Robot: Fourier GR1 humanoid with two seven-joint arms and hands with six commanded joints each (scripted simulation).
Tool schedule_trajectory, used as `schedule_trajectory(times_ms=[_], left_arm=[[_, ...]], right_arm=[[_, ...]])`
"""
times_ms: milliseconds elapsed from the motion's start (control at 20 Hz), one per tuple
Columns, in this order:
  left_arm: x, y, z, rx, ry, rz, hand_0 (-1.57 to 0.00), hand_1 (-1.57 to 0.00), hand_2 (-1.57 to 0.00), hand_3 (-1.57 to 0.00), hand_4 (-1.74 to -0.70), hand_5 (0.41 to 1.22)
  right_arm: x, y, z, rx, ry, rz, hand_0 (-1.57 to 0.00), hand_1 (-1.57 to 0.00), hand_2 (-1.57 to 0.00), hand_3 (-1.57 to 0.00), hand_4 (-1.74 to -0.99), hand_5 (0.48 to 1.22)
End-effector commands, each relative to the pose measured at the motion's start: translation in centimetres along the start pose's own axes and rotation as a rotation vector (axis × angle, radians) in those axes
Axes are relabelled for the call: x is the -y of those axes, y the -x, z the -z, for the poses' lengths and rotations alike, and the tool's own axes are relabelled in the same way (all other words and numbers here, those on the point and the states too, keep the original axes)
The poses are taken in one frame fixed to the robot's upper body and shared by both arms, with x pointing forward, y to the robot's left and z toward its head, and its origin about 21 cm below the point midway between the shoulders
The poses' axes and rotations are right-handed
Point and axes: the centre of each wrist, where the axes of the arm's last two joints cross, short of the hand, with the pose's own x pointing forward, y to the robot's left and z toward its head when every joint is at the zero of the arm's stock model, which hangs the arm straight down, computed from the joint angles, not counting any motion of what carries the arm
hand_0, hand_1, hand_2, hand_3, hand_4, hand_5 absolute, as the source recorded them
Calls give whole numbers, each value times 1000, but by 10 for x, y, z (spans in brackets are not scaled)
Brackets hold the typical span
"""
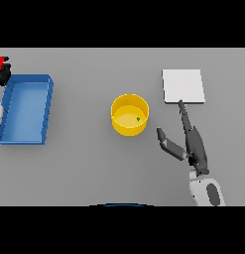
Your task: Pick up the red beaker and tilt it to pour out 1 green nut into yellow bowl. Pick up the yellow bowl and place it on the metallic measuring scale.
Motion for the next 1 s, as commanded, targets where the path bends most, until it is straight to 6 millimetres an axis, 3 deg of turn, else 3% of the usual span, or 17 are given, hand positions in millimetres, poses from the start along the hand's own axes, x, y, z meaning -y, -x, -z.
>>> schedule_trajectory(times_ms=[0, 200, 350, 400, 550, 650, 700, 800, 950], left_arm=[[2, 4, -4, -7, 1, -15, -1571, -1571, -1571, -1512, -1741, 1221], [13, 14, -18, -63, 19, -54, -1571, -1571, -1571, -1547, -1741, 1123], [13, 21, -25, -48, 22, -8, -1571, -1571, -1571, -1559, -1713, 991], [14, 26, -28, -49, 25, 4, -1571, -1571, -1571, -1561, -1645, 941], [12, 30, -35, -56, 40, 35, -1571, -1543, -1501, -1470, -1275, 810], [11, 30, -38, -45, 68, 42, -1393, -1215, -1209, -1136, -1068, 749], [10, 33, -39, -46, 74, 49, -1207, -995, -1020, -952, -1002, 720], [13, 36, -41, -52, 100, 78, -772, -637, -652, -614, -920, 677], [17, 36, -39, -49, 139, 149, -395, -325, -334, -314, -836, 657]], right_arm=[[2, -1, -1, 11, 0, -1, 1, 1, 1, 1, -1004, 648], [-1, 1, -2, 19, 11, 7, 1, 1, 1, 1, -1010, 650], [1, 1, -4, 18, 6, 0, 1, 1, 1, 1, -1017, 638], [-1, 0, -4, 17, 2, 1, 1, 1, 1, 1, -1021, 636], [2, -1, -5, 25, 15, -7, 1, 1, 1, 1, -1012, 634], [1, 0, -5, 28, 5, 8, 1, 1, 1, 1, -1007, 635], [2, 1, -5, 20, 9, 10, 1, 1, 1, 1, -1004, 636], [1, 0, -3, 19, 11, 12, 1, 1, 1, 1, -1005, 634], [-1, -1, -2, 29, 11, 6, 1, 1, 1, 1, -1011, 639]])
